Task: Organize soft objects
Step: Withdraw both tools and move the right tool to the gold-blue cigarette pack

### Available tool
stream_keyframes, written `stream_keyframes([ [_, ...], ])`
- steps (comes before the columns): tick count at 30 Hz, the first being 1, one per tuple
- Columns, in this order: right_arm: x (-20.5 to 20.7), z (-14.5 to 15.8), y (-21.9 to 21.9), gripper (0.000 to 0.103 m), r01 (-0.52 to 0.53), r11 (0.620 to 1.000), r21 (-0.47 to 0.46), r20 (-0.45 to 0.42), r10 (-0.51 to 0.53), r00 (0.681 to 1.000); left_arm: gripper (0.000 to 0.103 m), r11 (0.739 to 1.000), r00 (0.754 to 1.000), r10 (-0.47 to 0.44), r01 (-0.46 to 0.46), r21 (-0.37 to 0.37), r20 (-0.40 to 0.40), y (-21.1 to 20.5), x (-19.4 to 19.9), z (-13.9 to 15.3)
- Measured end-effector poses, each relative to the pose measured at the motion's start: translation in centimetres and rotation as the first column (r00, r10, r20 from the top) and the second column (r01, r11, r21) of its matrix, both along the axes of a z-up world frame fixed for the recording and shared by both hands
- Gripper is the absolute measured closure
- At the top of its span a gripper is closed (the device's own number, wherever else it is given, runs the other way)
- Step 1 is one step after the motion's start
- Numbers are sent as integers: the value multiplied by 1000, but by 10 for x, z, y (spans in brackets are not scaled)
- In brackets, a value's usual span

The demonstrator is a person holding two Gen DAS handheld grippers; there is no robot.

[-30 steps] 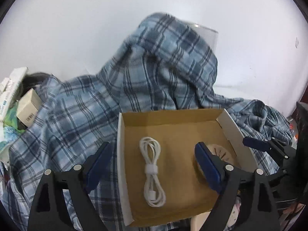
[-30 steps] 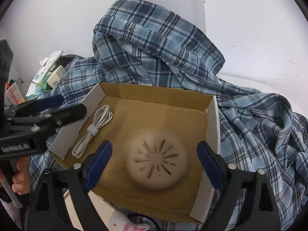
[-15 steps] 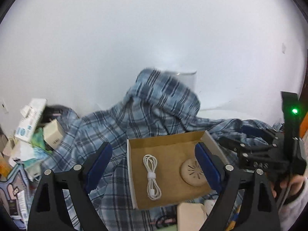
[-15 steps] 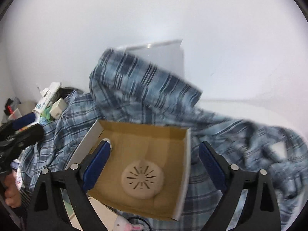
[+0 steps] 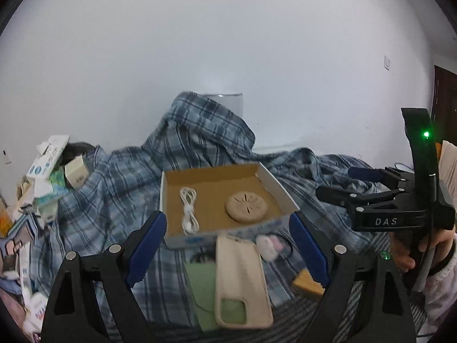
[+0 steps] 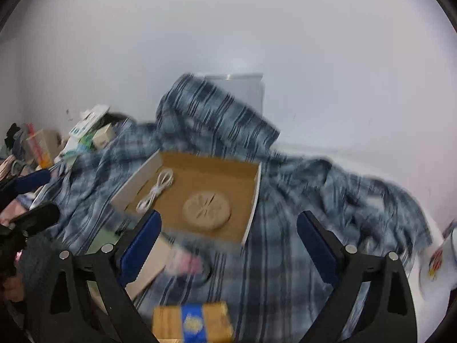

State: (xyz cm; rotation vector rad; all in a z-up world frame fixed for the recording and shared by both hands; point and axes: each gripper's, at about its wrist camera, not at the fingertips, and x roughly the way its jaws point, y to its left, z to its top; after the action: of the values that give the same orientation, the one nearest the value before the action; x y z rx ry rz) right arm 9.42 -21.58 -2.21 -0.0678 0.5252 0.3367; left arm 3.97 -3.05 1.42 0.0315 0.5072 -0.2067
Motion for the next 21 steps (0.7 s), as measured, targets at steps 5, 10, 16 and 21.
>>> stream_keyframes([
  [5, -19, -19, 0, 6, -31, 999, 10, -46, 32, 998, 14, 1000, 1000, -6, 6, -2, -15, -6, -4, -20],
  [10, -34, -30, 0, 0, -18, 1000, -4, 35, 18, 999, 12, 999, 996, 44, -44, -2, 77, -5, -10, -29],
  [16, -37, -35, -9, 0, 5, 1000, 12, 93, -6, 996, 0, 998, 992, 52, -55, 29, 115, -6, -12, -36],
  [21, -33, -38, -14, 0, 15, 1000, 25, 84, -17, 996, 0, 998, 995, 62, -64, 21, 84, -4, -6, -41],
])
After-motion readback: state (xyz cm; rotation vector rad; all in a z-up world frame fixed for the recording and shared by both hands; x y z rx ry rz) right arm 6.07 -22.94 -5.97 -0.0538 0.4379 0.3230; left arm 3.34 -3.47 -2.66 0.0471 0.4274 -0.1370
